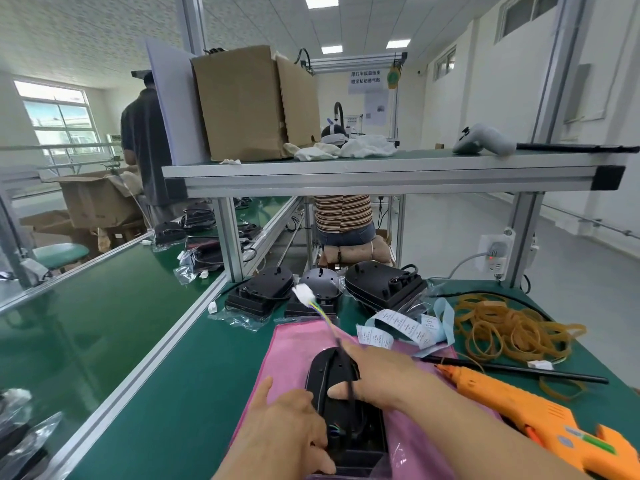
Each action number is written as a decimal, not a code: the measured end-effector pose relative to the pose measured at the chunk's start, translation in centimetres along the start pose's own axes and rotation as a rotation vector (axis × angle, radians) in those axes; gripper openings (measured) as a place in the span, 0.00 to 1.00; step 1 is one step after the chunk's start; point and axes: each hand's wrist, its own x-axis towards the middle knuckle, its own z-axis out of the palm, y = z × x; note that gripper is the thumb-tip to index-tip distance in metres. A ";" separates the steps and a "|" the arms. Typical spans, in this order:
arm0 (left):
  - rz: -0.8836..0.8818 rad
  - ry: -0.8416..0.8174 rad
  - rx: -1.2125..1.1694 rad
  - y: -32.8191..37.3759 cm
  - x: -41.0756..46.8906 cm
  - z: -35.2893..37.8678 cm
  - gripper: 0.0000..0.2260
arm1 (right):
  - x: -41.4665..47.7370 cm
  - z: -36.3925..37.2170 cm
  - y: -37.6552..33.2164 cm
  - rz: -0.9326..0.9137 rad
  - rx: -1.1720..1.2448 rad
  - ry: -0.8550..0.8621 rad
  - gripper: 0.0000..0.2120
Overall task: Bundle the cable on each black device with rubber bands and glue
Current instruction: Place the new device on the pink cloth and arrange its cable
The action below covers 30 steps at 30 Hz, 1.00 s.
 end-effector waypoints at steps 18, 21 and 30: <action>-0.220 -0.025 -0.187 2.1 1.3 -2.8 0.28 | -7.0 -7.1 -0.9 -0.117 0.381 -0.474 0.11; 0.022 -0.106 -0.030 1.8 2.2 -3.7 0.41 | -6.9 -6.4 -0.4 -0.097 0.557 -0.447 0.05; 0.151 -0.158 -0.103 1.2 3.6 -3.5 0.30 | -6.2 -6.9 0.8 -0.074 0.679 -0.502 0.05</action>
